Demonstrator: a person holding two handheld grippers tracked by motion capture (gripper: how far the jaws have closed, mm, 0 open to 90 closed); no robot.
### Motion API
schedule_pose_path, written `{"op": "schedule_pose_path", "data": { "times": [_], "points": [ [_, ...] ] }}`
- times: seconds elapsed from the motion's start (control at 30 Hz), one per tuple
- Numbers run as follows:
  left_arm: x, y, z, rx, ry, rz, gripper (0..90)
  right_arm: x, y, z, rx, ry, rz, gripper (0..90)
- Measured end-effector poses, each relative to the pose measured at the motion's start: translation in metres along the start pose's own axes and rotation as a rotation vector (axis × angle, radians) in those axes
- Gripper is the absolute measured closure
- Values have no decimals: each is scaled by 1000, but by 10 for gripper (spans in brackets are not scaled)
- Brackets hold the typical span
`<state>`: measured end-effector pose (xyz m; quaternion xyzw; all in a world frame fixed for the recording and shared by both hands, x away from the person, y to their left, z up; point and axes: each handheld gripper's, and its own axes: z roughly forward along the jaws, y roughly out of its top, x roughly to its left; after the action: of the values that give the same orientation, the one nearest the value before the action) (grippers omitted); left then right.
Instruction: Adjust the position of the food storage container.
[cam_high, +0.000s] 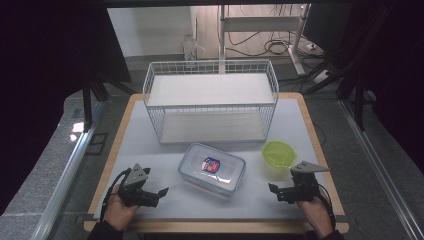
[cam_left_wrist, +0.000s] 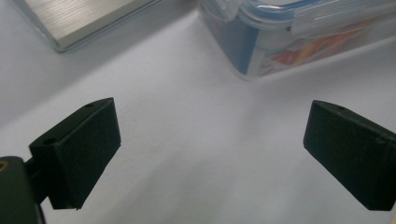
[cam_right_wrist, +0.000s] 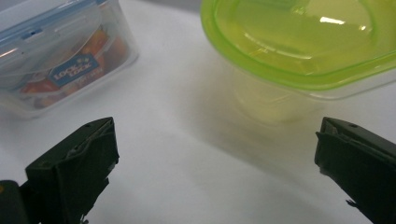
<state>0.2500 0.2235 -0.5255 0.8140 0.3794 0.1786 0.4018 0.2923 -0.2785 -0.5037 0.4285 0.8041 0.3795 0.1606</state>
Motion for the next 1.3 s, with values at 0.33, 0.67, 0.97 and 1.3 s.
{"op": "schedule_pose_path", "data": {
  "times": [0.33,0.67,0.97,1.3],
  "points": [
    [3,-2,1,-11,0,-16,35,3,1,4,-20,-50,-12,0],
    [0,-2,3,-6,32,38,30,3,2,1,-26,-52,-11,0],
    [0,-1,2,-9,27,13,25,7,7,-6,-19,-24,-17,0],
    [-1,3,0,-14,13,1,33,13,17,-19,-55,-58,6,104]
  ]
}}
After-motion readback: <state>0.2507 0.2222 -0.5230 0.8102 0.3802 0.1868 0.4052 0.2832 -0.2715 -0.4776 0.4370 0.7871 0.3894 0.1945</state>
